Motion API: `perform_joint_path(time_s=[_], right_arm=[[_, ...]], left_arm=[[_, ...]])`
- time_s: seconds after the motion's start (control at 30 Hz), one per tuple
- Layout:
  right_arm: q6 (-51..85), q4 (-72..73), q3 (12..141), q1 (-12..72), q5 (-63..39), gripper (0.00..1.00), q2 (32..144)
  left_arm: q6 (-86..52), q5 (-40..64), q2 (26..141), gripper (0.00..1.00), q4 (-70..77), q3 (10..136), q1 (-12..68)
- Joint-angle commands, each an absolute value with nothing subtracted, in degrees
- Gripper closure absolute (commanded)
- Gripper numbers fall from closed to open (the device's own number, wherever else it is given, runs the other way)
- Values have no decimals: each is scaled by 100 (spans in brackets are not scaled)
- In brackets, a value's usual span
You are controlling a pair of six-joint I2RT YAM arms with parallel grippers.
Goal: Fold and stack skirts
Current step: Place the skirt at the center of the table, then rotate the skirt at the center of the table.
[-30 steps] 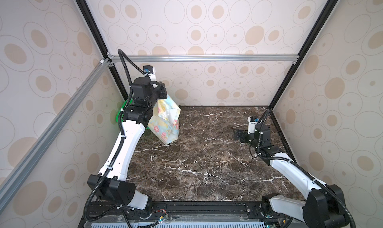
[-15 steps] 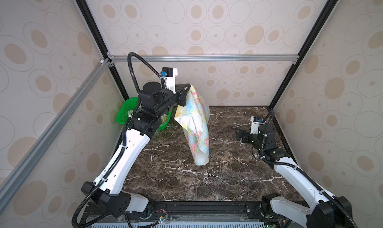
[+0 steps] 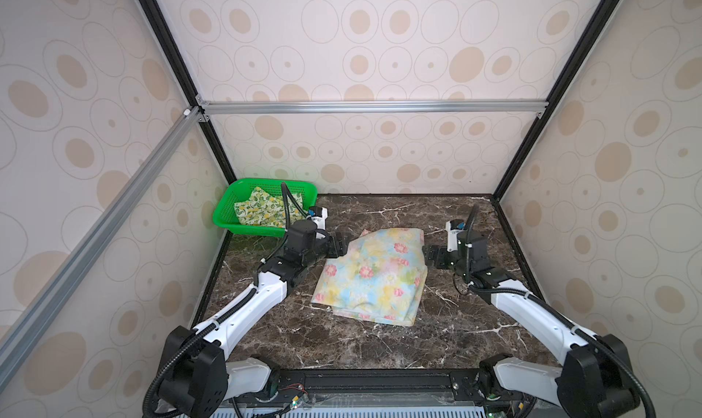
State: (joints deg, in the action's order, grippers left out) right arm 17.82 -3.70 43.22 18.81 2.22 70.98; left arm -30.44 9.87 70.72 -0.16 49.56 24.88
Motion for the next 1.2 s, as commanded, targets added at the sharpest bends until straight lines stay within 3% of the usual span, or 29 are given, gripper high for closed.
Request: perform_joint_path(time_s=[0.0, 0.27, 0.5, 0.63, 1.17], right_arm=[[1952, -669, 4607, 2122, 612, 7, 7571], [2712, -835, 4651, 2472, 913, 11, 8513], [3362, -1075, 4543, 2736, 980, 27, 8984], [3619, -1102, 4433, 2995, 1160, 46, 9126], [4638, -1419, 4009, 4341, 1006, 51, 9154]], left_arm=[[-3078, 328, 6634, 20, -255, 4824, 2499], [-3575, 898, 6707, 32, 158, 4049, 2598], [-4205, 1140, 7414, 39, 1004, 3598, 3077], [-4460, 1083, 8105, 42, 1483, 3585, 3312], [-4303, 610, 10517, 44, 1883, 5135, 3478]])
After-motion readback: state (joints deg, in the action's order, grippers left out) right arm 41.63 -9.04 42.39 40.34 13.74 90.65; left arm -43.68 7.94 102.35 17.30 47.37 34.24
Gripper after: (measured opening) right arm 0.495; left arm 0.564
